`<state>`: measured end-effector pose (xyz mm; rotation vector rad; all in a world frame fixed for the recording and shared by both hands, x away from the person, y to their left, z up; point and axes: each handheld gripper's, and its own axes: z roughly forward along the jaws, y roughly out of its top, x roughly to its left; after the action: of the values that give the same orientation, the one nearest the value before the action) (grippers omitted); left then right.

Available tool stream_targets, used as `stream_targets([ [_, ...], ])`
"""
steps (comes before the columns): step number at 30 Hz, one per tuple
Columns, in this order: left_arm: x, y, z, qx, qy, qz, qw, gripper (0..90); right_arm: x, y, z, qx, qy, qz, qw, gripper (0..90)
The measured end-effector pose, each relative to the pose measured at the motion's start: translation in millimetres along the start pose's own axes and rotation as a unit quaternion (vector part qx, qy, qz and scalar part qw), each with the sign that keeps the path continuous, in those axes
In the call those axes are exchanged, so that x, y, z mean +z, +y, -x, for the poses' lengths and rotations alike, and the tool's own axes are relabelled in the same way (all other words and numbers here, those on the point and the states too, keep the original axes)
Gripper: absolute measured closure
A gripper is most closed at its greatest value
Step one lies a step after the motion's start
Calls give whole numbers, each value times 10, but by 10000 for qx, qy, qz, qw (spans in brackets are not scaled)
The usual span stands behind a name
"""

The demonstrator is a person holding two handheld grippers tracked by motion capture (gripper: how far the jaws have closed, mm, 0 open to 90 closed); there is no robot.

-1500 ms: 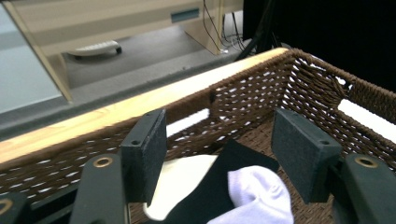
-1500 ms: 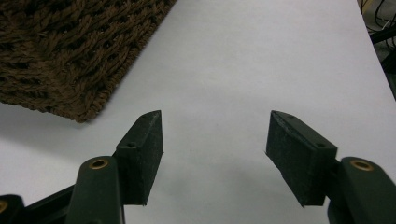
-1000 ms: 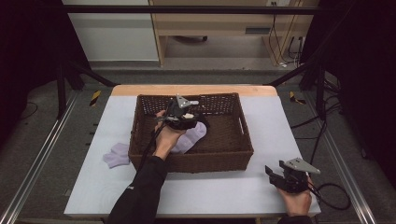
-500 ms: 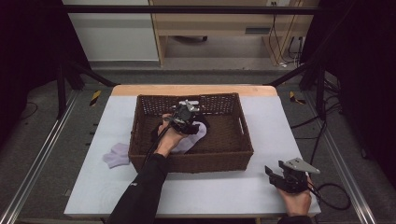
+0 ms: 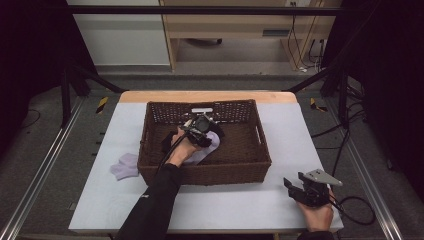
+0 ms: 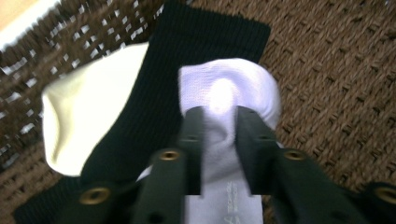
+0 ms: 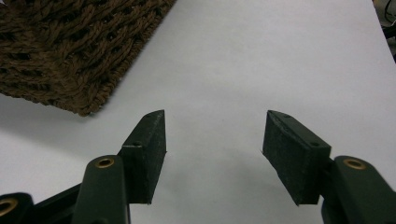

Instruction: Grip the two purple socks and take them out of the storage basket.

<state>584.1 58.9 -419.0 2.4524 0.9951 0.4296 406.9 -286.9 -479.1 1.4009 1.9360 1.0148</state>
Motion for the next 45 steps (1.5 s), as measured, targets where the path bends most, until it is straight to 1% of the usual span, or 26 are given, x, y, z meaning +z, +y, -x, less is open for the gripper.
stream_targets([
  [3, -3, -3, -8, -49, -58, -69, 9999, 828, -5, 2, 0, 20, 15, -4, 10000, 399],
  [5, -16, -4, -10, -69, -59, -57, 9999, 842, -4, -1, 4, -12, 2, 8, 10000, 401],
  [7, -59, -7, -18, -133, -50, 40, 9999, 847, -9, -1, 7, -23, 0, 16, 10000, 402],
  [10, -176, -20, -35, -220, -37, 349, 9991, 849, -13, -2, 10, -10, -11, 22, 10000, 402],
  [11, -241, -36, -38, -230, -8, 540, 9983, 848, -12, -3, 10, -7, -7, 20, 10000, 402],
  [12, -294, -49, -46, -218, 40, 625, 9978, 849, -10, -4, 9, -9, -3, 10, 10000, 402],
  [13, -351, -64, -59, -236, 100, 718, 9971, 848, -10, -4, 6, -7, 4, 4, 10000, 402],
  [15, -482, -90, -102, -325, 179, 983, 9945, 848, -7, -3, 6, -15, -1, 6, 10000, 402],
  [17, -638, -114, -149, -404, 291, 1294, 9903, 848, -8, -3, 4, 2, -5, 3, 10000, 403],
  [18, -701, -125, -170, -442, 286, 1409, 9886, 847, -9, -3, 6, -4, -6, 2, 10000, 403],
  [19, -799, -144, -194, -538, 293, 1621, 9849, 847, -9, -3, 8, -9, -10, 4, 10000, 403],
  [20, -879, -164, -214, -572, 300, 1770, 9821, 848, -9, -3, 9, -10, -13, 10, 10000, 403],
  [21, -970, -191, -234, -656, 305, 1947, 9782, 847, -9, -3, 10, -13, -18, 13, 10000, 404],
  [26, -1254, -306, -307, -831, 297, 2347, 9681, 847, -10, -3, 10, -15, -12, 4, 10000, 406],
  [27, -1319, -341, -324, -860, 265, 2433, 9658, 847, -10, -3, 10, -16, -17, 13, 10000, 406],
  [28, -1359, -363, -333, -886, 255, 2484, 9643, 847, -10, -3, 11, -13, -20, 11, 10000, 406],
  [29, -1424, -401, -347, -922, 245, 2561, 9619, 848, -10, -3, 11, -15, -21, 12, 10000, 407],
  [30, -1464, -425, -357, -922, 237, 2590, 9612, 847, -10, -2, 11, -19, -24, 10, 10000, 407],
  [32, -1577, -493, -377, -936, 256, 2722, 9574, 847, -10, -2, 10, -11, -23, 14, 10000, 407],
  [34, -1668, -553, -399, -966, 266, 2820, 9542, 847, -11, -2, 10, -11, -24, 12, 10000, 409],
  [35, -1731, -598, -418, -992, 285, 2879, 9521, 847, -11, -3, 10, -18, -28, 7, 10000, 409],
  [37, -1813, -666, -450, -1043, 343, 2957, 9490, 847, -13, -3, 10, -23, -28, 17, 10000, 410],
  [38, -1857, -708, -472, -1072, 360, 2979, 9479, 847, -13, -3, 10, -20, -33, 15, 10000, 410],
  [39, -1911, -762, -497, -1117, 400, 3023, 9458, 847, -13, -4, 9, -16, -32, 14, 10000, 410],
  [41, -1995, -840, -538, -1167, 444, 3085, 9430, 847, -14, -4, 7, -17, -33, 15, 10000, 411],
  [45, -2193, -1032, -638, -1311, 553, 3248, 9350, 847, -16, -5, 8, -18, -48, 7, 10000, 411],
])
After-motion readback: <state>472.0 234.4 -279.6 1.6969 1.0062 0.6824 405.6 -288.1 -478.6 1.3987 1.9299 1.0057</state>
